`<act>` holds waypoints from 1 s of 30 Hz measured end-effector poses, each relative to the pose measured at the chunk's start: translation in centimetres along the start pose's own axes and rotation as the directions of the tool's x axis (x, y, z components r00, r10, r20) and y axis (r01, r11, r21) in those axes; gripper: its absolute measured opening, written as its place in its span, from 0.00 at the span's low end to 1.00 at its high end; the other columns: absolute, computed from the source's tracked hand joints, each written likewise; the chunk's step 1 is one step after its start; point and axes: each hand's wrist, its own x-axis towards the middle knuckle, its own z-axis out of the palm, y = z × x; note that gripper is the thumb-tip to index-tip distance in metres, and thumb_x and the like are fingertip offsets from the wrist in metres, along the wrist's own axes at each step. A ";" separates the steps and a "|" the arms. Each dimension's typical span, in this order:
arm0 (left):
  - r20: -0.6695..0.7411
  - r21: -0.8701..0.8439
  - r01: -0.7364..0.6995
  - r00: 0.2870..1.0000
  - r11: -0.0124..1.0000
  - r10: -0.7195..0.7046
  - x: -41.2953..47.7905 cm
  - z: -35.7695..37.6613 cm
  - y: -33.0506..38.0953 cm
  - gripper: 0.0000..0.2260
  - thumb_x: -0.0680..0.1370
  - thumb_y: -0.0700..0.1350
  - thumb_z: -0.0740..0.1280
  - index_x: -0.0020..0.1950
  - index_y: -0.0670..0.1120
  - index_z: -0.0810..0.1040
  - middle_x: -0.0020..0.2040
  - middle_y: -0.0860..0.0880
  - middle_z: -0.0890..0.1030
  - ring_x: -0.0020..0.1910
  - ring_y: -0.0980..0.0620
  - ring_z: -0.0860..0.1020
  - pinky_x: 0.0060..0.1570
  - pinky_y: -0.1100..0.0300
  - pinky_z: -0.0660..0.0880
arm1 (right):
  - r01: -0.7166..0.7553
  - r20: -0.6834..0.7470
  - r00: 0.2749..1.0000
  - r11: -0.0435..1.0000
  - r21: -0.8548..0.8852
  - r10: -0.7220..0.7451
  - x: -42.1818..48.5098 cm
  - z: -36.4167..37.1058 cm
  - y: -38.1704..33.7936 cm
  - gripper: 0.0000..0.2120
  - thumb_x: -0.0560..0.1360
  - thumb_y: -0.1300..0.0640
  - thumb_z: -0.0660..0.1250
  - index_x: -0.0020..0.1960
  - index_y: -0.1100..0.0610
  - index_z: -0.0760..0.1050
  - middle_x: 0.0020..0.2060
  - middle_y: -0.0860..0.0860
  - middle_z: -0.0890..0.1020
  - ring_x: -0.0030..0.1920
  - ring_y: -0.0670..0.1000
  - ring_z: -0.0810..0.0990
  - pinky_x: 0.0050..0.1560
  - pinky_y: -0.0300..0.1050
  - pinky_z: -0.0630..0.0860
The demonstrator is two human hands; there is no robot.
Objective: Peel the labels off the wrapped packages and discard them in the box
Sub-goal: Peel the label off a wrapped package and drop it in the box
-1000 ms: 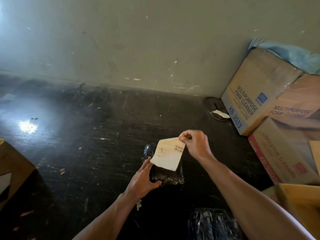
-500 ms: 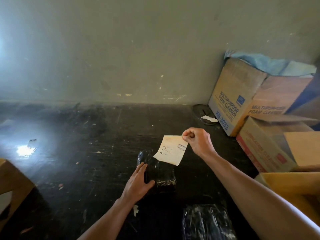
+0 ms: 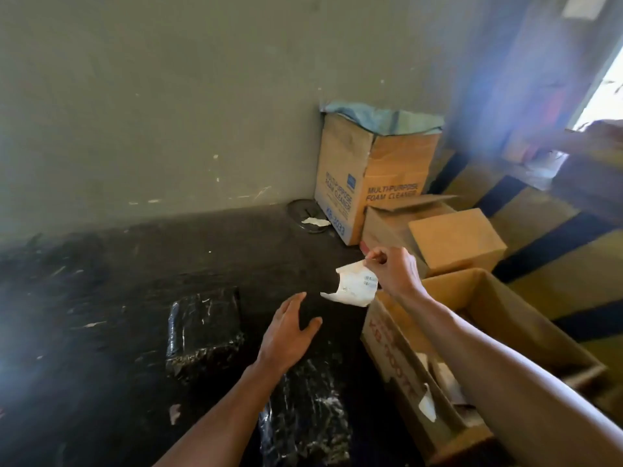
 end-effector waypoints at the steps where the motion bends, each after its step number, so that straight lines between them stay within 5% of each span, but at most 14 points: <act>1: 0.018 0.004 -0.024 1.000 1.000 0.024 -0.1 1.4 1.4 0.31 0.77 0.59 0.67 0.77 0.51 0.62 0.76 0.52 0.66 0.74 0.54 0.64 0.71 0.54 0.65 | -0.026 -0.031 0.999 1.000 -0.001 0.026 -0.2 -1.4 1.4 0.04 0.73 0.61 0.72 0.40 0.55 0.84 0.39 0.47 0.84 0.42 0.48 0.82 0.39 0.38 0.73; 6: 0.144 0.037 -0.136 0.981 0.990 0.129 -0.4 7.2 7.5 0.34 0.78 0.61 0.65 0.79 0.51 0.58 0.79 0.53 0.60 0.77 0.54 0.57 0.74 0.52 0.60 | -0.104 -0.147 0.984 0.994 -0.024 0.100 -1.7 -7.3 7.4 0.03 0.75 0.62 0.71 0.43 0.60 0.83 0.41 0.50 0.84 0.39 0.49 0.80 0.33 0.37 0.74; 13: 0.272 0.187 -0.255 0.941 0.949 0.200 -0.7 12.5 11.8 0.41 0.75 0.71 0.58 0.80 0.50 0.54 0.81 0.50 0.53 0.79 0.49 0.49 0.75 0.50 0.53 | -0.221 -0.122 0.970 0.973 -0.063 0.212 -4.0 -9.2 13.9 0.05 0.74 0.59 0.69 0.40 0.57 0.80 0.39 0.52 0.84 0.38 0.53 0.82 0.38 0.54 0.82; 19: 0.284 0.261 -0.241 0.945 0.935 0.164 -1.9 14.7 12.9 0.43 0.75 0.70 0.60 0.81 0.48 0.50 0.81 0.50 0.52 0.79 0.51 0.49 0.76 0.51 0.53 | -0.228 -0.030 0.974 0.969 -0.090 0.226 -5.3 -7.8 17.2 0.04 0.76 0.57 0.69 0.43 0.55 0.78 0.43 0.50 0.84 0.39 0.50 0.82 0.28 0.42 0.77; 25: 0.273 0.329 -0.217 0.953 0.919 0.127 -2.5 15.9 11.8 0.43 0.75 0.71 0.57 0.81 0.49 0.48 0.81 0.52 0.48 0.79 0.52 0.46 0.76 0.52 0.53 | -0.234 0.032 0.971 0.967 -0.098 0.239 -6.1 -6.8 18.8 0.04 0.76 0.57 0.69 0.43 0.52 0.77 0.43 0.48 0.82 0.40 0.48 0.80 0.29 0.36 0.67; 30: 0.240 0.338 -0.216 0.961 0.916 0.138 -2.5 16.3 11.8 0.43 0.74 0.71 0.57 0.81 0.49 0.49 0.81 0.51 0.49 0.79 0.52 0.48 0.75 0.51 0.55 | -0.251 0.077 0.964 0.965 -0.072 0.256 -6.6 -6.7 20.0 0.03 0.74 0.53 0.71 0.42 0.50 0.79 0.42 0.47 0.83 0.41 0.50 0.81 0.37 0.47 0.79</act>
